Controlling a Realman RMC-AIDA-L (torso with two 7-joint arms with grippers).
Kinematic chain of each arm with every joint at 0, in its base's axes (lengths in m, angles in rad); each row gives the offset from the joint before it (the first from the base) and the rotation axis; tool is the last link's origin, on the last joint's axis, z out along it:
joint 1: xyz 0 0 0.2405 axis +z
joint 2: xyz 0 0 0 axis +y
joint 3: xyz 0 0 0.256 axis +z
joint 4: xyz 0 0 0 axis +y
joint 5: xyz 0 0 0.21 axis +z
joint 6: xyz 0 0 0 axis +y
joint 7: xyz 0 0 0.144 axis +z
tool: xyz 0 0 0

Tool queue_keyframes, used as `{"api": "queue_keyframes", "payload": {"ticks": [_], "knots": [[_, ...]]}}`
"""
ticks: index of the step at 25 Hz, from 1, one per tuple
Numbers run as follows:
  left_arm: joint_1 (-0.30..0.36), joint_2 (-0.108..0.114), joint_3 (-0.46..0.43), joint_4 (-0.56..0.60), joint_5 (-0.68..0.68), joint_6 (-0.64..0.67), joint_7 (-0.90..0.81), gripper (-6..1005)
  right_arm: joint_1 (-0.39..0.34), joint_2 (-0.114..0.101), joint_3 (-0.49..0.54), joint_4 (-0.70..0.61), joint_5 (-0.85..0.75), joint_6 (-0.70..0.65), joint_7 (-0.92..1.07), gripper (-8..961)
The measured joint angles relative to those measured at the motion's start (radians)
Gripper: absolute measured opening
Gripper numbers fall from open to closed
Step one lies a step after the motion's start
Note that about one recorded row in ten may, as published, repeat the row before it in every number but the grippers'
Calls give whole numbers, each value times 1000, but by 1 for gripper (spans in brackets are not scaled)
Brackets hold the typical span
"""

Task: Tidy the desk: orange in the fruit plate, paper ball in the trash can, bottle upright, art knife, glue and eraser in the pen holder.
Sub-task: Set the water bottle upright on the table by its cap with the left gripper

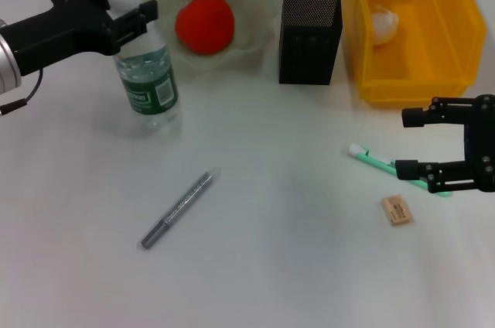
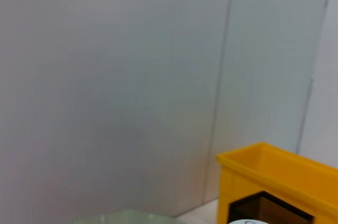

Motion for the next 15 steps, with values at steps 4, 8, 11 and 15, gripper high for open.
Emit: {"api": "queue_keyframes", "payload": {"ticks": [4,8,11,15], "knots": [[-41,0,-36,-113,-62,-10,110,448,0,-1,-1,11,6,-1,0,783],[-72,-2,-55,-198,-92,-25,204,448,-3,-1,-1,12,8,-1,0,784],[-76,-2,-55,-212,-98,-27,217,448,-4,-1,-1,13,9,-1,0,784],[-86,-3,-49,-250,-114,-27,290,449,-1,0,-1,20,9,3,0,783]]}}
